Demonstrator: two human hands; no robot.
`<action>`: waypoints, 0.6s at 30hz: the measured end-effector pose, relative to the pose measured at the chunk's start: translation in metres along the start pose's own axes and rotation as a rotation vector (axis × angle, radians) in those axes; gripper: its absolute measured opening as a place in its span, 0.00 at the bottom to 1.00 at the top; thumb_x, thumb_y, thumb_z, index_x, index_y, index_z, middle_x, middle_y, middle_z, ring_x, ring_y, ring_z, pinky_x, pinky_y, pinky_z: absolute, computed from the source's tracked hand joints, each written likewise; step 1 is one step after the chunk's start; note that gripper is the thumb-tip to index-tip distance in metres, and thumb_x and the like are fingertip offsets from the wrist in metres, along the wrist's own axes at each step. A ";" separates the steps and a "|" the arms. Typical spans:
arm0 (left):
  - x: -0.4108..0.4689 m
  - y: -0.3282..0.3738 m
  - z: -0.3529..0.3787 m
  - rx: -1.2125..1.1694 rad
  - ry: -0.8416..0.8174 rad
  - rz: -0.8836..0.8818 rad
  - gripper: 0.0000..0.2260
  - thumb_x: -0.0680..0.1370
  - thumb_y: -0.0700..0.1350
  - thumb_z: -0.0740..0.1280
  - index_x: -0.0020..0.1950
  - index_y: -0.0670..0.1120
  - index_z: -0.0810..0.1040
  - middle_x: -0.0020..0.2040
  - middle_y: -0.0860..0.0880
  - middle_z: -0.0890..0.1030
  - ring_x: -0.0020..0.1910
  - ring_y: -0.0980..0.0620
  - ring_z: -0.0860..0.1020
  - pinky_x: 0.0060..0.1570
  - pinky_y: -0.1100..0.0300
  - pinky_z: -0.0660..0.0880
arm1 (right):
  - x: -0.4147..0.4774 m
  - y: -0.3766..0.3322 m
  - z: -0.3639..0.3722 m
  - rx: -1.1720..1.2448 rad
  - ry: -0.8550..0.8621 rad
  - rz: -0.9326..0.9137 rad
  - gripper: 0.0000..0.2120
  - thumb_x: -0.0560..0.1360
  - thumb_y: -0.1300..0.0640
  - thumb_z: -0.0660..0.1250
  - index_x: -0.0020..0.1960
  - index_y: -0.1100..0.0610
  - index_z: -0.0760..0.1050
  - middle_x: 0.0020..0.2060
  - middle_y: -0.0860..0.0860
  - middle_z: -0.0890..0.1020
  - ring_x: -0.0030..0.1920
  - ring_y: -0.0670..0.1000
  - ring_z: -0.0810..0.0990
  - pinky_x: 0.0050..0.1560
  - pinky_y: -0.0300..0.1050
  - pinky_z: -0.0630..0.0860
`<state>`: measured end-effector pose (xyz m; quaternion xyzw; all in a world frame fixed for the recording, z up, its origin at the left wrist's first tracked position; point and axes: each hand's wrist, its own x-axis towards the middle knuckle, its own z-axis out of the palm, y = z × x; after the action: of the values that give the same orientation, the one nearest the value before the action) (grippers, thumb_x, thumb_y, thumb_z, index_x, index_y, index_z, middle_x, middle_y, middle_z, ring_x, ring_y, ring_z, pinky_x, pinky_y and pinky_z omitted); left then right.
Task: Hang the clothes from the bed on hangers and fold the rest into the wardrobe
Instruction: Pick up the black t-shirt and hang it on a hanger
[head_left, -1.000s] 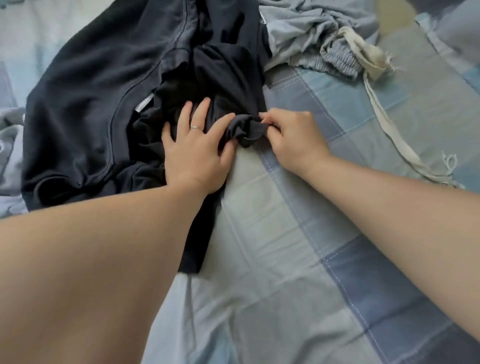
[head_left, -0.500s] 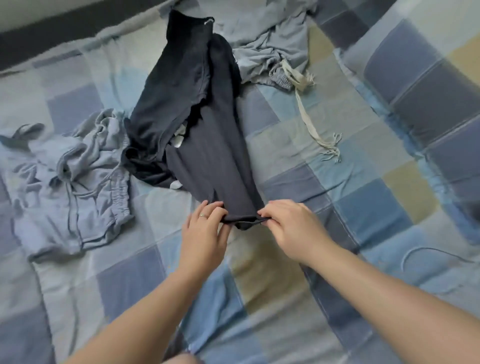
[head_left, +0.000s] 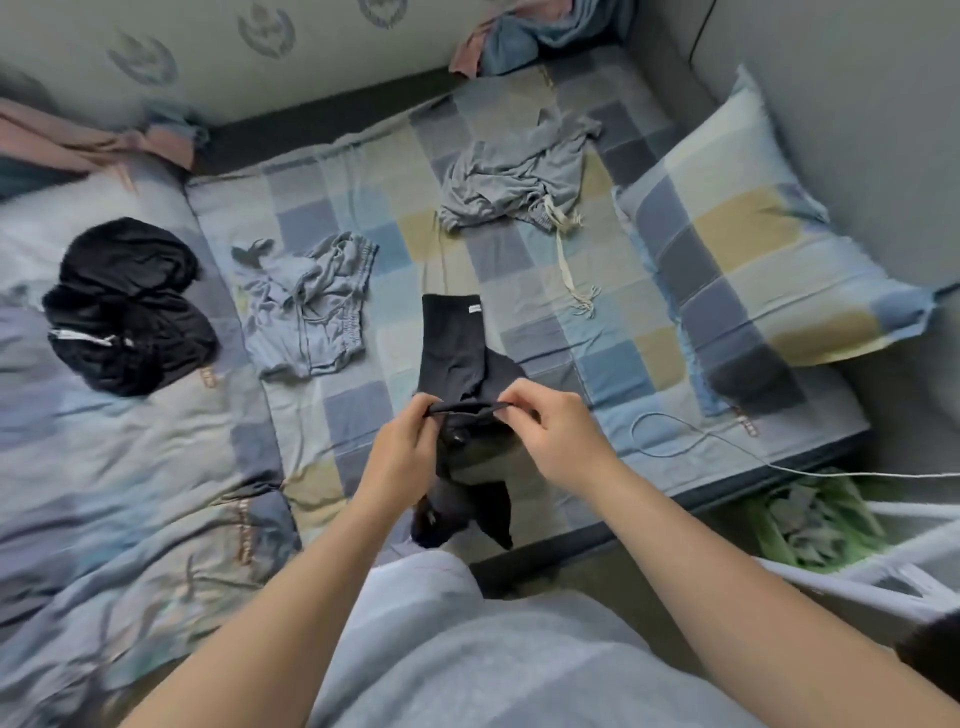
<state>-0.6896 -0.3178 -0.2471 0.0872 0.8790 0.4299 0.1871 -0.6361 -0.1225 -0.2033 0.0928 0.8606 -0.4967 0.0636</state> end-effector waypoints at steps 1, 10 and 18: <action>-0.007 0.011 -0.010 -0.040 0.023 0.009 0.10 0.84 0.41 0.60 0.47 0.53 0.75 0.36 0.49 0.79 0.38 0.51 0.76 0.41 0.48 0.72 | -0.005 -0.017 -0.004 0.032 0.011 -0.023 0.06 0.80 0.55 0.66 0.44 0.54 0.76 0.31 0.51 0.77 0.34 0.51 0.73 0.40 0.54 0.70; -0.049 0.080 -0.097 -0.360 0.088 0.254 0.13 0.84 0.40 0.59 0.45 0.52 0.78 0.35 0.59 0.77 0.36 0.58 0.73 0.40 0.61 0.68 | -0.042 -0.131 -0.014 0.268 0.193 -0.197 0.08 0.83 0.56 0.62 0.45 0.54 0.75 0.34 0.66 0.75 0.31 0.64 0.69 0.33 0.63 0.68; -0.119 0.089 -0.174 -0.249 0.039 0.565 0.09 0.73 0.57 0.71 0.50 0.59 0.75 0.43 0.60 0.81 0.44 0.62 0.79 0.42 0.73 0.71 | -0.092 -0.210 0.017 0.364 0.310 -0.352 0.09 0.84 0.57 0.61 0.45 0.51 0.75 0.28 0.48 0.76 0.29 0.50 0.72 0.31 0.45 0.69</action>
<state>-0.6518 -0.4256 -0.0492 0.2965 0.7639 0.5708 0.0527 -0.5928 -0.2488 -0.0166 0.0267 0.7597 -0.6261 -0.1737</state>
